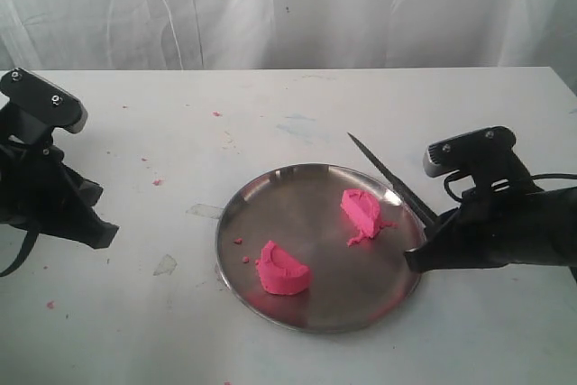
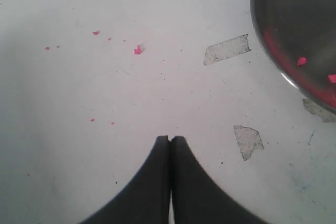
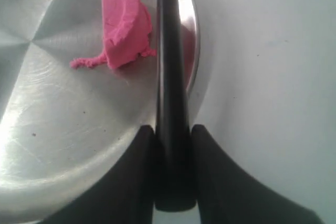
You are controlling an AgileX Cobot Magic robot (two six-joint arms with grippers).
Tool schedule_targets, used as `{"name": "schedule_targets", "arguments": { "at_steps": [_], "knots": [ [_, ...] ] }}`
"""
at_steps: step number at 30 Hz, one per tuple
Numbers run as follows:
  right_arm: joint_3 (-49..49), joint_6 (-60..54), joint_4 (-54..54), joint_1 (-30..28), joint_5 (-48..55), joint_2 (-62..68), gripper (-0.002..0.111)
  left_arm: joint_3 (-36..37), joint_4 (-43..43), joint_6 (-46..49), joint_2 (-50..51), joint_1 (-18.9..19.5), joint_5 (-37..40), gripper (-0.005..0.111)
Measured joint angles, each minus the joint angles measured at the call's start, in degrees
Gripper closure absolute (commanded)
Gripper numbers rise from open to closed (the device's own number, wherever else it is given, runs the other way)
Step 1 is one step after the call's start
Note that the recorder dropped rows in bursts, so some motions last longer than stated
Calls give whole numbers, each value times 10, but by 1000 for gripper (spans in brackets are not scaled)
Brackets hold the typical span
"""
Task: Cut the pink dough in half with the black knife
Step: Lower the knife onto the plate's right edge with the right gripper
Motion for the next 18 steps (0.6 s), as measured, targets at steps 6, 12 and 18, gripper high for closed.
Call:
{"name": "schedule_targets", "arguments": {
  "at_steps": [6, 12, 18],
  "knots": [
    [-2, 0, 2, 0, 45, 18, 101, 0, 0, -7, 0, 0, 0, 107],
    [-2, 29, 2, 0, 12, 35, 98, 0, 0, -9, 0, 0, 0, 107],
    [-2, 60, 2, 0, -6, 41, 98, 0, 0, -9, 0, 0, 0, 107]
  ]
}}
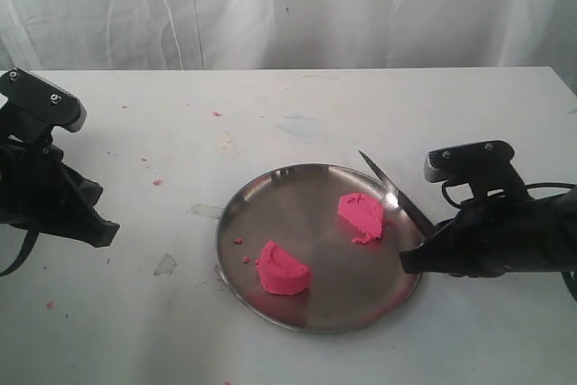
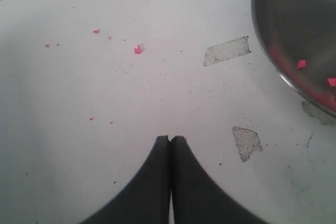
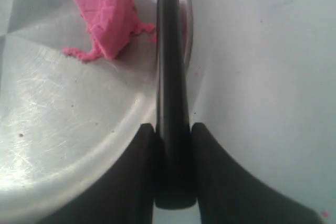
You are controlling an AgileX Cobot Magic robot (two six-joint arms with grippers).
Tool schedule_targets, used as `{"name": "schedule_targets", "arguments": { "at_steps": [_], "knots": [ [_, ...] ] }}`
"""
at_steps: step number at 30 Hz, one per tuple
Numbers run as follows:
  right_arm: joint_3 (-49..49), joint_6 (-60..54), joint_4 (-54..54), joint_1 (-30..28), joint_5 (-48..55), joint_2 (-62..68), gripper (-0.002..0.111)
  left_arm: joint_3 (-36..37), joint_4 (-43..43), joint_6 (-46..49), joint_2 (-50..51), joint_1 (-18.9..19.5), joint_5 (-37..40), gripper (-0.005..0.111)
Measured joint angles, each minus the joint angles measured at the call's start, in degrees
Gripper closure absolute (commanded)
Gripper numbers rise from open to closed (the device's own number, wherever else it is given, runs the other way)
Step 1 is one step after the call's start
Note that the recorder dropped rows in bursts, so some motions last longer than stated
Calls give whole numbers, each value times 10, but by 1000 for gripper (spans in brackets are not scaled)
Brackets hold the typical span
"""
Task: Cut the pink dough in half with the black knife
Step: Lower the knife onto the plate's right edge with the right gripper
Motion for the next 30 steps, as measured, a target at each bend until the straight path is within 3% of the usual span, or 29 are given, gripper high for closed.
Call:
{"name": "schedule_targets", "arguments": {
  "at_steps": [10, 24, 30],
  "knots": [
    [-20, -6, 0, 0, 62, 19, 90, 0, 0, 0, 0, 0, -2, 107],
    [-21, -7, 0, 0, 65, 33, 74, 0, 0, 0, 0, 0, -3, 107],
    [-21, -7, 0, 0, 66, 34, 73, 0, 0, 0, 0, 0, -3, 107]
  ]
}}
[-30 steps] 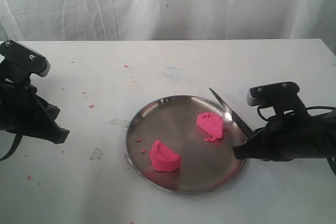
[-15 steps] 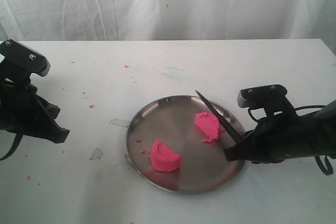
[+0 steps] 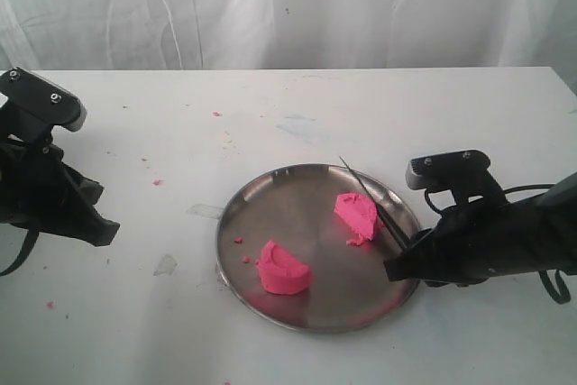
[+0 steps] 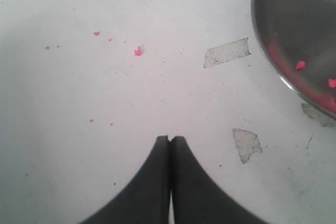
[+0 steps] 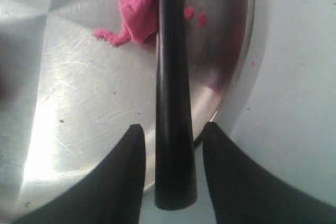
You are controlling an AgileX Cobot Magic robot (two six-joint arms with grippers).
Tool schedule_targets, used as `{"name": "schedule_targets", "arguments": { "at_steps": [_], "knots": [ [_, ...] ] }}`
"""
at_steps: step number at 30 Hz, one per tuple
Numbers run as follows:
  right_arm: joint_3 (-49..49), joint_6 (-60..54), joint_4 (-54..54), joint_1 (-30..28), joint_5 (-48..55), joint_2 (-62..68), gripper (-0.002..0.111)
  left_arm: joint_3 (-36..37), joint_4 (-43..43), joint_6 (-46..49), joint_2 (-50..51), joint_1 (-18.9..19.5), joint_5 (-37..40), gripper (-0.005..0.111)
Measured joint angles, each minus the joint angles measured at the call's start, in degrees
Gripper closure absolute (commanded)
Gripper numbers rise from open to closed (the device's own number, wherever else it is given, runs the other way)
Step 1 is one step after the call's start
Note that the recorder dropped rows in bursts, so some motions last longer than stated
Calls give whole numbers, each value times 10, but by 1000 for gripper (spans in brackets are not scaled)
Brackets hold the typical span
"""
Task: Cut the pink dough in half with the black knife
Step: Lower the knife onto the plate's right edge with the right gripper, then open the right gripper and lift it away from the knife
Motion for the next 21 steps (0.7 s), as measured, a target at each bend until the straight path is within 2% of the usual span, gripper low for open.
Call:
{"name": "schedule_targets", "arguments": {
  "at_steps": [8, 15, 19, 21],
  "knots": [
    [-14, 0, 0, 0, -1, -3, 73, 0, 0, 0, 0, 0, 0, 107],
    [-17, 0, -2, 0, -10, -80, 73, 0, -1, 0, 0, 0, 5, 107],
    [-11, 0, -11, 0, -89, -161, 74, 0, -1, 0, 0, 0, 19, 107],
    [5, 0, -12, 0, -152, -196, 83, 0, -1, 0, 0, 0, 22, 107]
  ]
}}
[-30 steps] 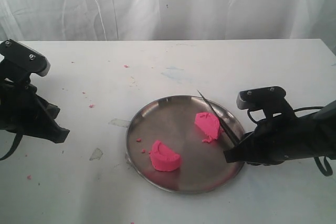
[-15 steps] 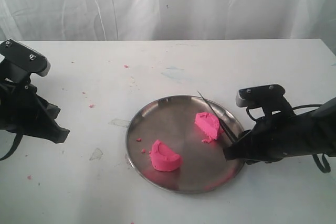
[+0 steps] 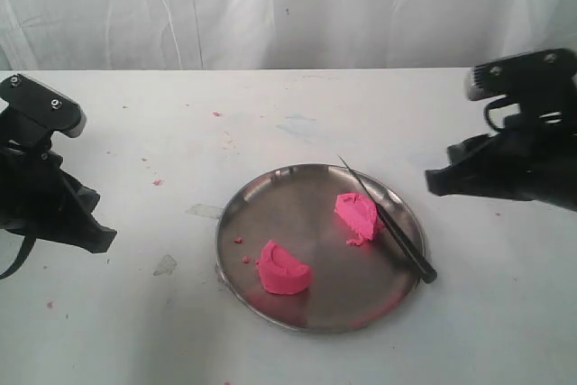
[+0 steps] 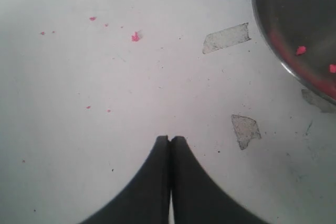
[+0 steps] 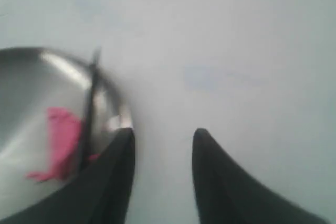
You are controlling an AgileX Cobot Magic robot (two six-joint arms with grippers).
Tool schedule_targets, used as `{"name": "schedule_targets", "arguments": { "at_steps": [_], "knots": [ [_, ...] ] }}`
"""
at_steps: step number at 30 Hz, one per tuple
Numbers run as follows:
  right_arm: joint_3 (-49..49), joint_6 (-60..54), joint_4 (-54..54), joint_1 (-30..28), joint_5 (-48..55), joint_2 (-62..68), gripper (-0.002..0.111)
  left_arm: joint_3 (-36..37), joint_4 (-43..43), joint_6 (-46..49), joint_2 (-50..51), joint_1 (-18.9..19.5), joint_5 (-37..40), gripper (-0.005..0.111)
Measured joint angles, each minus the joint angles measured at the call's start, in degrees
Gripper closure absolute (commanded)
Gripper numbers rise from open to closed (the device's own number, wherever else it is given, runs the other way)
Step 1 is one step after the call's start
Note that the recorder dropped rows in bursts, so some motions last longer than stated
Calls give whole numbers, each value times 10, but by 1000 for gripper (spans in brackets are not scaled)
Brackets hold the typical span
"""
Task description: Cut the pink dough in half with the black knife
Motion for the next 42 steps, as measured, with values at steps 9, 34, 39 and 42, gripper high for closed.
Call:
{"name": "schedule_targets", "arguments": {
  "at_steps": [9, 34, 39, 42],
  "knots": [
    [98, 0, 79, 0, -184, -118, 108, 0, 0, 0, 0, 0, 3, 107],
    [103, -72, 54, 0, 73, -586, 108, 0, 0, 0, 0, 0, 3, 107],
    [109, -73, 51, -4, 58, -643, 108, 0, 0, 0, 0, 0, 3, 107],
    [133, -67, 31, -13, 31, -687, 108, 0, 0, 0, 0, 0, 3, 107]
  ]
}}
